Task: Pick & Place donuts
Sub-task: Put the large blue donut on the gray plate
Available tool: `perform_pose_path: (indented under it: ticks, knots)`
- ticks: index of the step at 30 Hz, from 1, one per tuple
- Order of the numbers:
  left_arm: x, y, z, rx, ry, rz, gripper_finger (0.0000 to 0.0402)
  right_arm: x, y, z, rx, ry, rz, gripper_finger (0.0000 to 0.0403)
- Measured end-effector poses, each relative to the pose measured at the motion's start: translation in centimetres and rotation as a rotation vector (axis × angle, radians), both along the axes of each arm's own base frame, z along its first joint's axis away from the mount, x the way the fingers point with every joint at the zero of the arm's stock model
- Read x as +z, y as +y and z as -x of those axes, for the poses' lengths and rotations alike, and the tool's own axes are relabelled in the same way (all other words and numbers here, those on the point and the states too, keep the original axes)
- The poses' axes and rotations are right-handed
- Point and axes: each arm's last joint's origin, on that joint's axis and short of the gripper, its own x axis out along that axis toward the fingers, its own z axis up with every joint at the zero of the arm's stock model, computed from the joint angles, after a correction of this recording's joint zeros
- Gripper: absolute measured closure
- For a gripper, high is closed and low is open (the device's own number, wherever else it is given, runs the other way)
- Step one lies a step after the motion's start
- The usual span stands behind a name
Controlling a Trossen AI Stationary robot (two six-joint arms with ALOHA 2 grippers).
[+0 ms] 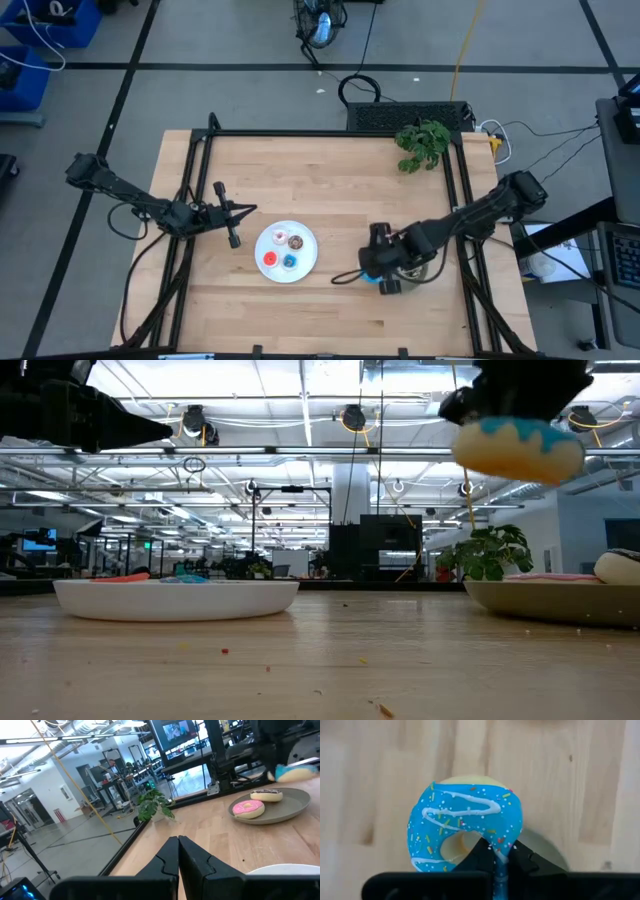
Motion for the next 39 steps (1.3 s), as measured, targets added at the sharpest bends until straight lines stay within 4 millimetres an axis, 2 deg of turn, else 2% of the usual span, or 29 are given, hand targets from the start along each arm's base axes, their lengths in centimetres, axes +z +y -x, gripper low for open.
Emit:
perform_pose_path:
  ticks: [9,18,25,30,39]
  knots:
    - [-0.1,0.0,0.0,0.000,0.005,-0.002,0.0385,-3.2,-0.4,0.3,-0.027,0.278,0.041,0.0392]
    - [0.0,0.0,0.0,0.000,0.004,-0.001,0.0385,-7.0,-0.5,0.4,-0.044,0.368,0.105,0.0388]
    - [0.0,0.0,0.0,0.000,0.004,-0.001,0.0385,-8.2,-0.8,1.2,-0.073,0.414,0.120,0.0383]
    - [0.0,0.0,0.0,0.000,0.004,-0.001,0.0385,-8.2,-0.8,1.2,-0.072,0.412,0.119,0.0348]
    - [0.0,0.0,0.0,0.000,0.004,-0.001,0.0385,-8.1,-1.0,1.4,-0.075,0.449,0.106,0.0256]
